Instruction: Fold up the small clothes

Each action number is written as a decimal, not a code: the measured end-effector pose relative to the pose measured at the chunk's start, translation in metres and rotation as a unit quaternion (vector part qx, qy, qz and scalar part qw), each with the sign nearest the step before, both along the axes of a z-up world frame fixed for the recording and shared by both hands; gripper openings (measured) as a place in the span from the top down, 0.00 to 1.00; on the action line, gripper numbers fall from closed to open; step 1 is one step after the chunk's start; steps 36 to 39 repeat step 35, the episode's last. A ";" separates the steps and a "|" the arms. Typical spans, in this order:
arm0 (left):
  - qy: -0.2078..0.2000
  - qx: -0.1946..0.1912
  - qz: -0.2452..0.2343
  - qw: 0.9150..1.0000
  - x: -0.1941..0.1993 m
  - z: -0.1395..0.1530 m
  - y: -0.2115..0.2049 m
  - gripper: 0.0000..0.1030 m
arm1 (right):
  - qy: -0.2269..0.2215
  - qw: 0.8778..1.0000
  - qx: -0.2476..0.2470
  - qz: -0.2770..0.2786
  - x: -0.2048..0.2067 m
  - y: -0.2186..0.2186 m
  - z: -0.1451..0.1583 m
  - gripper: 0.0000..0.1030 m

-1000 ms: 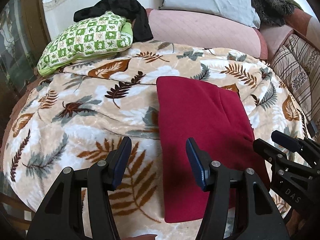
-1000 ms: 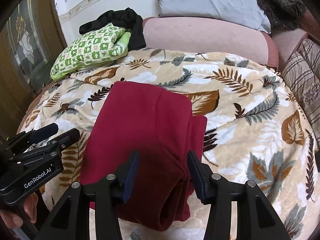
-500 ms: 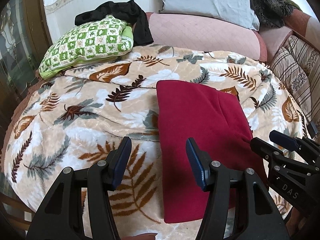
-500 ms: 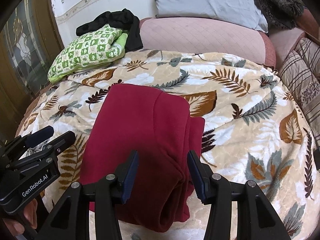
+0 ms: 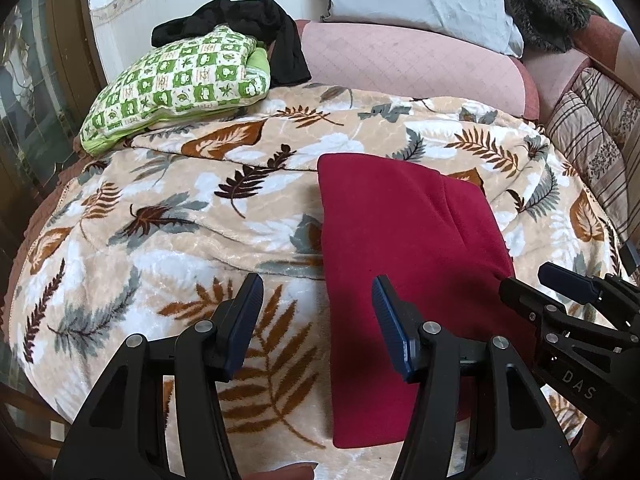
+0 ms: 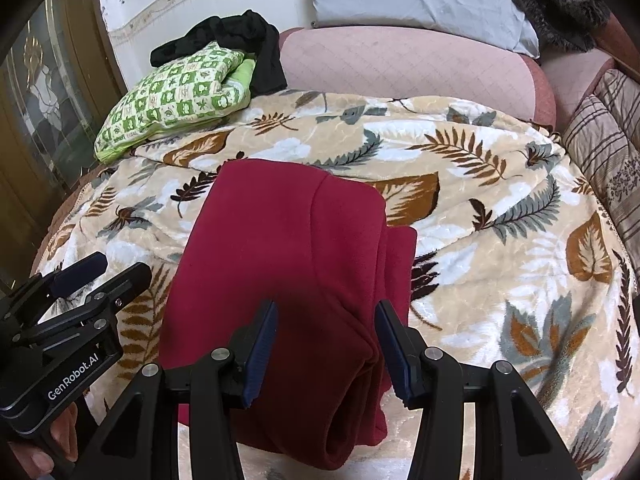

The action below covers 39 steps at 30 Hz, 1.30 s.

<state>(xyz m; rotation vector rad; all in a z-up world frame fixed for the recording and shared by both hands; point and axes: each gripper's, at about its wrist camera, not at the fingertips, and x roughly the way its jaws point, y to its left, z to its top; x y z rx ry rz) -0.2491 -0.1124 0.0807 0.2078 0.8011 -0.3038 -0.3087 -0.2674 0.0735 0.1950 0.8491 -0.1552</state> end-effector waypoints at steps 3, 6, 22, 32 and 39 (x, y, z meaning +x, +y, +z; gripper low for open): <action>0.002 -0.001 0.001 1.000 0.001 -0.002 0.001 0.46 | 0.004 1.000 -0.002 -0.001 0.002 0.001 -0.001 0.53; 0.003 0.000 0.000 1.000 0.001 -0.003 0.000 0.46 | 0.007 1.000 -0.003 -0.002 0.002 0.001 -0.003 0.53; 0.008 0.004 -0.002 1.000 0.002 -0.007 -0.002 0.46 | 0.015 1.000 0.002 -0.006 0.004 0.001 -0.010 0.52; 0.006 -0.020 -0.006 1.000 0.007 -0.008 0.006 0.46 | 0.019 1.000 0.009 -0.003 0.008 0.003 -0.015 0.52; 0.018 -0.028 0.000 0.999 0.022 -0.008 0.018 0.46 | 0.004 1.000 0.020 -0.004 0.006 -0.004 -0.013 0.52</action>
